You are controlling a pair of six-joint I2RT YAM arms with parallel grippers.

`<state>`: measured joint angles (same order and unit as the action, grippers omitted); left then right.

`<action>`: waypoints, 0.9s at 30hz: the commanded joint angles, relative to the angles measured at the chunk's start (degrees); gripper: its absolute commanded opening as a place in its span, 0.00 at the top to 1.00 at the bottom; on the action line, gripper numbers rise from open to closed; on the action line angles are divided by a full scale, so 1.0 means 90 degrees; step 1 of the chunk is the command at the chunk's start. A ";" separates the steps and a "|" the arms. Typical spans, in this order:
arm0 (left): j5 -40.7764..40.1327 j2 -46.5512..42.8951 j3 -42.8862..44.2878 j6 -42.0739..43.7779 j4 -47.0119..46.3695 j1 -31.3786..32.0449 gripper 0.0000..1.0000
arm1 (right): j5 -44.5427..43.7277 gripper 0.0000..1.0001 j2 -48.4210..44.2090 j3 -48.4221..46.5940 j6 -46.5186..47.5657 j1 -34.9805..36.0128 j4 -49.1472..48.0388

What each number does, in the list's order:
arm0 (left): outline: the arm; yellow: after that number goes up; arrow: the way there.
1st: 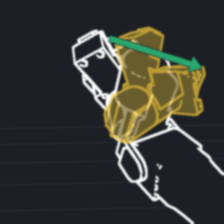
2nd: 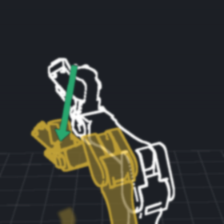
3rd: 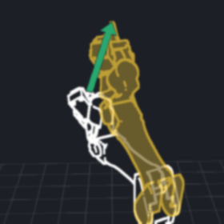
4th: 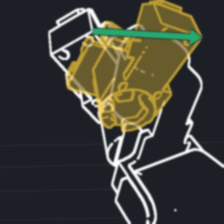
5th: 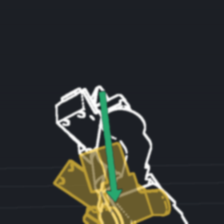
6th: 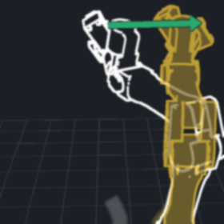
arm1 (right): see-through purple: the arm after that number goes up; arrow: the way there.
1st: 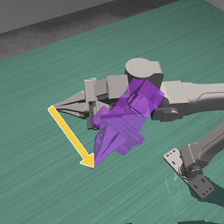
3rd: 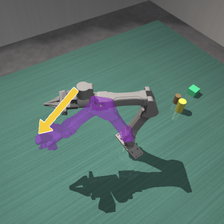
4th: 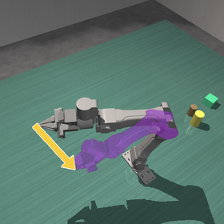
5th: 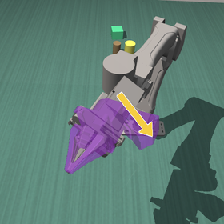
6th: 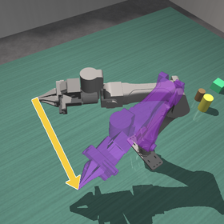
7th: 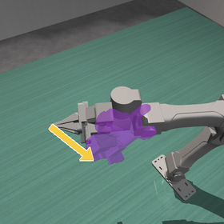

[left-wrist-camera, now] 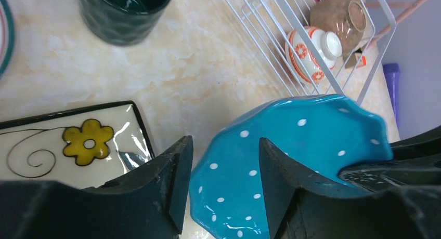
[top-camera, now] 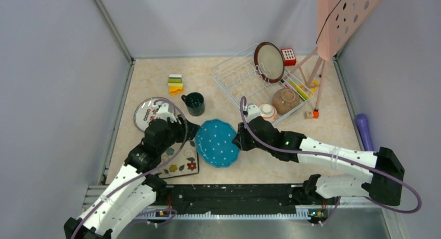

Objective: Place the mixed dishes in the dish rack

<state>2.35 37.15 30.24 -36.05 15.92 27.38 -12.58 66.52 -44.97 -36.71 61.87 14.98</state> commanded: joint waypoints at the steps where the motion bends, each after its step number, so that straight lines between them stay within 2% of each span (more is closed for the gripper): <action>1: -0.0637 -0.0421 0.0126 -0.0008 0.0039 0.0005 0.45 | -0.0272 1.00 -0.0168 -0.0993 0.1103 0.0089 -0.0887; 8: -0.0794 -0.0599 0.0006 0.0048 0.0010 0.0004 0.45 | -0.0760 1.00 -0.0220 -0.1574 0.2286 0.0079 -0.1082; 13: -0.0681 -0.0686 0.0024 0.0114 -0.0004 0.0005 0.39 | -0.1131 1.00 -0.0180 -0.1983 0.3128 0.0011 -0.1360; 17: -0.0693 -0.0931 -0.0008 0.0203 -0.0021 0.0003 0.34 | -0.0776 1.00 -0.0037 -0.2283 0.3196 -0.0361 -0.1574; 20: -0.0753 -0.1149 -0.0085 0.0226 -0.0026 0.0003 0.29 | -0.0460 1.00 0.0074 -0.2523 0.3187 -0.0641 -0.1622; 22: -0.0844 -0.1257 -0.0129 0.0244 -0.0038 0.0004 0.17 | -0.0334 1.00 0.0151 -0.2720 0.3270 -0.0793 -0.1825; 27: -0.0942 -0.1297 -0.0142 0.0237 0.0070 -0.0003 0.13 | -0.0375 1.00 0.0352 -0.3381 0.3674 -0.1191 -0.1875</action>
<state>-4.64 25.76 29.39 -34.44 17.78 27.38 -16.49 70.65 -66.35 -5.93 53.52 11.64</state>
